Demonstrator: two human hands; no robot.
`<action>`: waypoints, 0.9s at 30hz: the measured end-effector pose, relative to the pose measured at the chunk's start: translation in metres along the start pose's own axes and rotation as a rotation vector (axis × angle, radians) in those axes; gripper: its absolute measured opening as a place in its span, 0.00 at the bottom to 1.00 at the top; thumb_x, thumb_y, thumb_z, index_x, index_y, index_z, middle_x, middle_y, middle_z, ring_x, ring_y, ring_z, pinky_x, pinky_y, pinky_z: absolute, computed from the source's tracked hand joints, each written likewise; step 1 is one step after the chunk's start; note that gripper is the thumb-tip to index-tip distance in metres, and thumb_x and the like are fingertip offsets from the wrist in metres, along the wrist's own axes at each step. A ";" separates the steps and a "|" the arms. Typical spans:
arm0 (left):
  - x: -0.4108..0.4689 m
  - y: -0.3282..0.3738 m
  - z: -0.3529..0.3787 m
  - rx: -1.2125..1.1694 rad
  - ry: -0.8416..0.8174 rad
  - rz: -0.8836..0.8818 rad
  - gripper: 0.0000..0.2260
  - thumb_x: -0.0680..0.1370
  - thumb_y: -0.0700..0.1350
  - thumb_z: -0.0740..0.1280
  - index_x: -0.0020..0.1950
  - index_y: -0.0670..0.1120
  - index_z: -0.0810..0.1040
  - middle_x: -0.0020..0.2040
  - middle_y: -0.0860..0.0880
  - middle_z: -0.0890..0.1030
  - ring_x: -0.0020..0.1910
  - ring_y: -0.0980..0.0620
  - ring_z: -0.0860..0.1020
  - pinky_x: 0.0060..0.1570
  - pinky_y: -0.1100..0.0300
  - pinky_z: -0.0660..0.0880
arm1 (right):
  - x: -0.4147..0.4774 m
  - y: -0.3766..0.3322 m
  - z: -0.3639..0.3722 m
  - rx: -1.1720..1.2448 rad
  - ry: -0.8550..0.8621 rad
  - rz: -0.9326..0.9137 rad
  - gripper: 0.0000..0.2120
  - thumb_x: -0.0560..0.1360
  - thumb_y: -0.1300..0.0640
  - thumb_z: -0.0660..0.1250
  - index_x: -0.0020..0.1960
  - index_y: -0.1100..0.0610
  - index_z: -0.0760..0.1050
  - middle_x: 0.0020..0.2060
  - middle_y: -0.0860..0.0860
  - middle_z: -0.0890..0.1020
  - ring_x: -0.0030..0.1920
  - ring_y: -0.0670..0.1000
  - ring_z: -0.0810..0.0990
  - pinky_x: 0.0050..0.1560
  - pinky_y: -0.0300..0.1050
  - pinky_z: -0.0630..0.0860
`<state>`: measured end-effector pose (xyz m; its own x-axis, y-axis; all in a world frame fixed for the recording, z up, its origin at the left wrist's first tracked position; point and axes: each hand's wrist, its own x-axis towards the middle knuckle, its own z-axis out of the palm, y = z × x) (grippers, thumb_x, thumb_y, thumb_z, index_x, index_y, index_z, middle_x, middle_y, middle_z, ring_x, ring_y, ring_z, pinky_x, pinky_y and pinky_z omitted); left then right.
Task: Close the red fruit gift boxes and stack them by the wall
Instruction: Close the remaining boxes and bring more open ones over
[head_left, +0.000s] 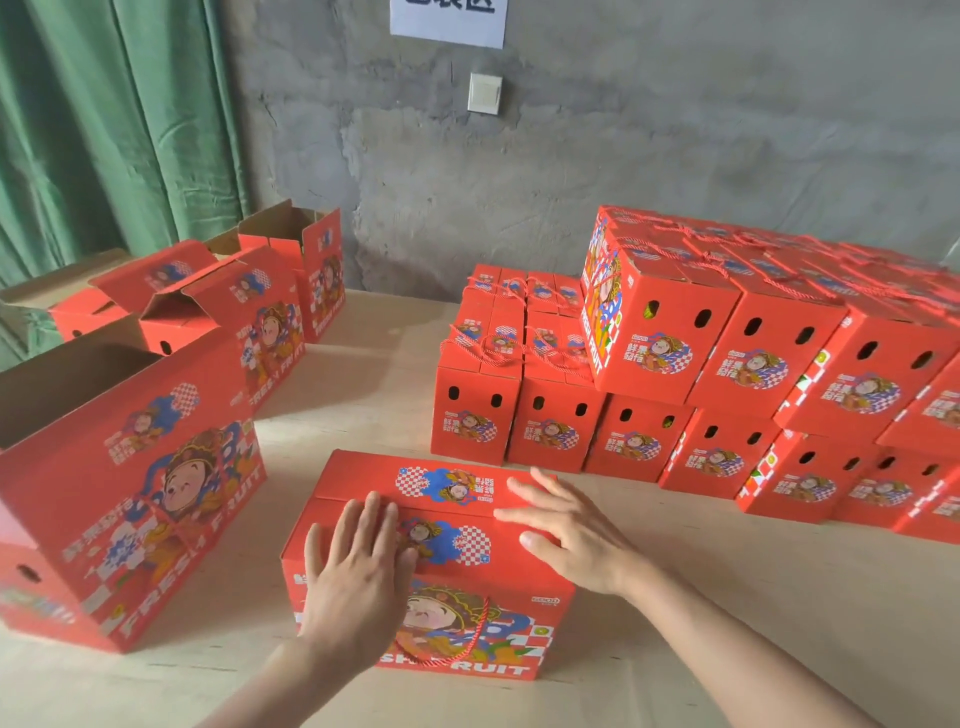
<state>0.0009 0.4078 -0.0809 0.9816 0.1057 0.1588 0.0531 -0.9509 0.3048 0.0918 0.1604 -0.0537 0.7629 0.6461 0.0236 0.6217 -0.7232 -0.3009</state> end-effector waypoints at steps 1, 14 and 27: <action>-0.001 0.007 0.005 0.017 -0.012 -0.028 0.42 0.67 0.62 0.25 0.78 0.50 0.50 0.79 0.51 0.45 0.77 0.50 0.41 0.71 0.45 0.34 | 0.005 0.003 -0.003 -0.036 -0.025 0.003 0.20 0.81 0.46 0.54 0.73 0.36 0.59 0.75 0.39 0.46 0.75 0.43 0.35 0.74 0.46 0.35; 0.091 -0.024 -0.005 0.175 -0.184 0.116 0.21 0.80 0.62 0.37 0.73 0.70 0.46 0.78 0.58 0.40 0.75 0.44 0.34 0.65 0.36 0.28 | 0.010 -0.045 0.024 -0.200 0.137 0.387 0.23 0.79 0.37 0.47 0.74 0.34 0.52 0.69 0.55 0.62 0.66 0.58 0.65 0.68 0.54 0.54; 0.040 0.004 -0.005 0.021 -0.162 0.217 0.19 0.83 0.52 0.47 0.75 0.63 0.56 0.76 0.65 0.51 0.77 0.57 0.44 0.73 0.44 0.39 | -0.004 -0.113 0.034 -0.146 -0.078 0.225 0.29 0.80 0.41 0.53 0.77 0.40 0.44 0.65 0.64 0.65 0.59 0.62 0.73 0.61 0.52 0.66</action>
<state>0.0393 0.4092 -0.0685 0.9869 -0.1474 0.0659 -0.1596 -0.9522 0.2606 0.0121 0.2480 -0.0526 0.8723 0.4778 -0.1038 0.4613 -0.8746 -0.1492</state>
